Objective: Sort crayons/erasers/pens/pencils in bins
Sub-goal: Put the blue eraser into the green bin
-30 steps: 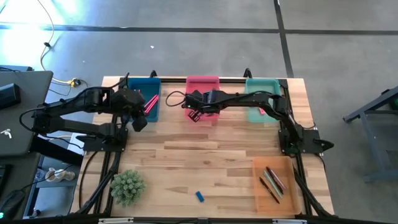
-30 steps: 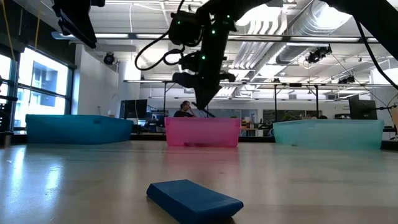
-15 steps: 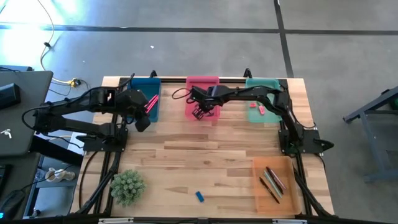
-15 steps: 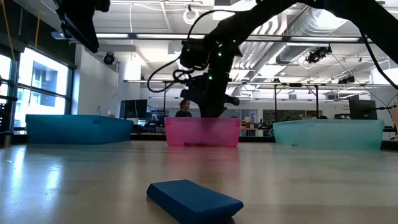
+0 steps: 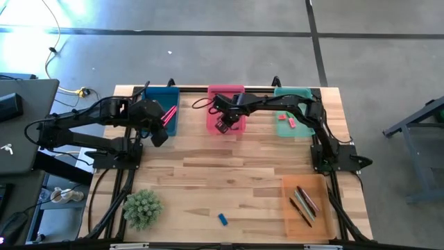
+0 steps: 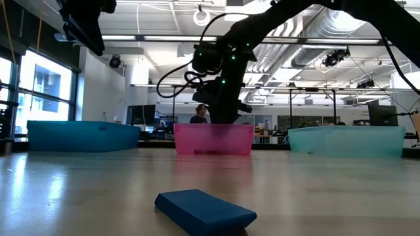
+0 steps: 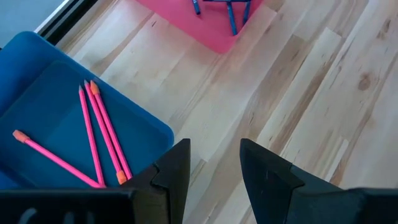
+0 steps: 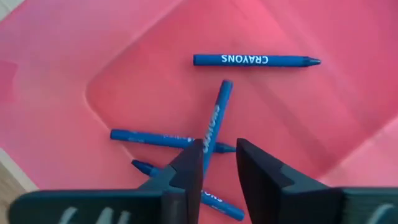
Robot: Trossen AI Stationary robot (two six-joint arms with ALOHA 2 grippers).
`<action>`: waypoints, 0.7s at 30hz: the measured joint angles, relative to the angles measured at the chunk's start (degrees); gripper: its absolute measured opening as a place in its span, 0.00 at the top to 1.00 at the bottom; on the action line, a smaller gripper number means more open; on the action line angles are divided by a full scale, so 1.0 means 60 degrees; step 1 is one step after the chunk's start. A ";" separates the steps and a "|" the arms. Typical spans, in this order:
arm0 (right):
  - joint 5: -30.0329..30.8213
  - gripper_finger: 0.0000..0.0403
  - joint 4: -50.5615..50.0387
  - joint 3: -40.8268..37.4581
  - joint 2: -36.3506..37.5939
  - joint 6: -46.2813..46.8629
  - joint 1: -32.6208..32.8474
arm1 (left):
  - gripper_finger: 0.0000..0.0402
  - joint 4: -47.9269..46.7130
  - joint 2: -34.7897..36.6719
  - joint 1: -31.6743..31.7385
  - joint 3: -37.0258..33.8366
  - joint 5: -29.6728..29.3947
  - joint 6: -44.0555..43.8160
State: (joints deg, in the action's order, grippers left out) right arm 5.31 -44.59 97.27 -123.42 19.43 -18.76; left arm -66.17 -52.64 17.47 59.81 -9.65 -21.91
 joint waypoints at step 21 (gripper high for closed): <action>0.0840 0.74 -0.0731 0.0015 0.1475 0.1970 0.1987 | 0.68 -0.0007 0.0004 -0.0002 0.0000 -0.0226 0.0330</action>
State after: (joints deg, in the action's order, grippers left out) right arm 10.35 -48.97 97.36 -114.56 31.25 -6.84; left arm -66.22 -52.62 17.46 59.81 -11.00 -19.93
